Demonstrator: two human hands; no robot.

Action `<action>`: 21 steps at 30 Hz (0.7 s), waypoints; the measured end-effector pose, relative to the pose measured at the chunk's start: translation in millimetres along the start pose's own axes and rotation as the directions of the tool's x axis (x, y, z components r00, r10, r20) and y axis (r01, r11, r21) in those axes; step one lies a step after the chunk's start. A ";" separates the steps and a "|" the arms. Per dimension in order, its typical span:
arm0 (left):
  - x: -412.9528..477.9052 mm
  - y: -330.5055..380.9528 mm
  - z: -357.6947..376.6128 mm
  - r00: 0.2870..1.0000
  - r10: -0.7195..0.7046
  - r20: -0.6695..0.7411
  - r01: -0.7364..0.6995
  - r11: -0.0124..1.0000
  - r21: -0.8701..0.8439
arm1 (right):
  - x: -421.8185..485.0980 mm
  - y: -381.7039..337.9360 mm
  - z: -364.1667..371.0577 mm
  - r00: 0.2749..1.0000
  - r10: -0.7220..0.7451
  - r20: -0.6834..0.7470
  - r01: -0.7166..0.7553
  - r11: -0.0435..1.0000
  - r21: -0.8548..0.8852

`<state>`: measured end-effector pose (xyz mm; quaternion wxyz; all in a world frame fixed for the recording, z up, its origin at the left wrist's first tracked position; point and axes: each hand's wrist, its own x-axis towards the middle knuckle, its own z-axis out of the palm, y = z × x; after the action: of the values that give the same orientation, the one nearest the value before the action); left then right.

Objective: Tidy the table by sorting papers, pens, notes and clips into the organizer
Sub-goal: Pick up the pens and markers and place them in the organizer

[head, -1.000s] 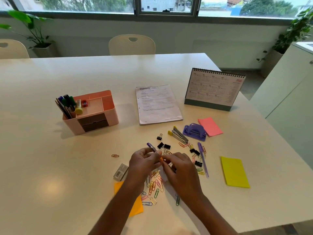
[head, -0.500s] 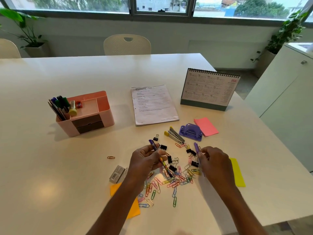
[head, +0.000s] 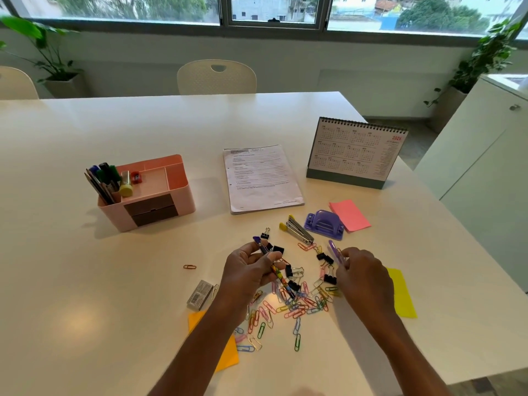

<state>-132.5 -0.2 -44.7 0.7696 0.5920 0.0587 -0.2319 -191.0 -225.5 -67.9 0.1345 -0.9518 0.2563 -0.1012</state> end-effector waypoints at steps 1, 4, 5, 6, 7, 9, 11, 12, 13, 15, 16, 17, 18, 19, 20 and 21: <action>-0.4 0.6 -0.6 1.000 0.003 0.002 -0.003 1.000 0.003 | -0.2 -2.8 -3.4 1.000 -0.006 -0.012 0.006 0.998 0.058; -0.8 1.8 -1.6 1.000 0.011 0.025 -0.012 1.000 0.022 | -3.2 -19.4 -12.7 0.996 -0.085 0.001 0.079 0.937 0.340; -1.2 2.4 -1.6 0.999 0.015 0.036 -0.016 0.999 0.032 | -5.8 -27.9 -15.8 0.993 -0.115 0.024 0.092 0.892 0.443; -1.7 3.3 -1.5 0.999 0.019 0.047 -0.020 0.999 0.039 | -8.7 -36.8 -17.7 0.988 -0.144 0.052 0.094 0.840 0.534; -2.3 4.0 -1.1 0.998 0.020 0.061 -0.023 0.999 0.043 | -11.7 -45.6 -19.1 0.981 -0.177 0.081 0.092 0.790 0.606; -3.8 5.8 -0.7 0.996 0.025 0.082 -0.029 0.999 0.044 | -16.1 -61.6 -17.9 0.962 -0.243 0.124 0.092 0.718 0.690; -5.2 7.8 -2.1 0.996 0.032 0.086 -0.035 0.999 0.028 | -18.7 -74.6 -15.4 0.942 -0.300 0.150 0.097 0.671 0.735; -5.8 8.9 -3.8 0.996 0.035 0.087 -0.036 0.999 0.009 | -19.1 -79.7 -14.0 0.935 -0.322 0.149 0.106 0.655 0.748; -6.8 10.4 -6.6 0.995 0.040 0.086 -0.039 0.999 -0.013 | -19.2 -84.4 -12.8 0.930 -0.339 0.141 0.120 0.644 0.756; -10.5 15.4 -12.4 0.995 0.056 0.079 -0.053 0.998 -0.044 | -19.2 -91.9 -11.6 0.925 -0.359 0.126 0.135 0.621 0.772; -12.5 18.1 -15.5 0.995 0.067 0.073 -0.063 0.997 -0.051 | -19.0 -95.5 -11.3 0.922 -0.365 0.130 0.129 0.606 0.785; -14.1 20.0 -18.0 0.995 0.078 0.064 -0.074 0.996 -0.054 | -18.4 -98.6 -11.2 0.918 -0.371 0.137 0.120 0.591 0.797; -15.6 21.7 -20.6 0.995 0.087 0.051 -0.084 0.995 -0.054 | -17.8 -102.0 -10.7 0.914 -0.381 0.141 0.119 0.583 0.803; -16.7 22.7 -23.4 0.995 0.093 0.034 -0.091 0.995 -0.051 | -17.1 -105.3 -9.7 0.908 -0.395 0.140 0.129 0.581 0.803; -17.6 23.9 -26.6 0.995 0.101 0.017 -0.100 0.994 -0.043 | -16.5 -109.0 -8.6 0.899 -0.415 0.138 0.145 0.580 0.802; -17.8 25.1 -29.9 0.994 0.111 0.002 -0.110 0.993 -0.030 | -15.5 -112.7 -7.8 0.890 -0.434 0.141 0.154 0.576 0.803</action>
<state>-132.1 37.7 -24.7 0.7902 0.5823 0.0280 -0.1891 -154.2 -125.3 -27.8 0.5500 -0.8326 -0.0019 -0.0653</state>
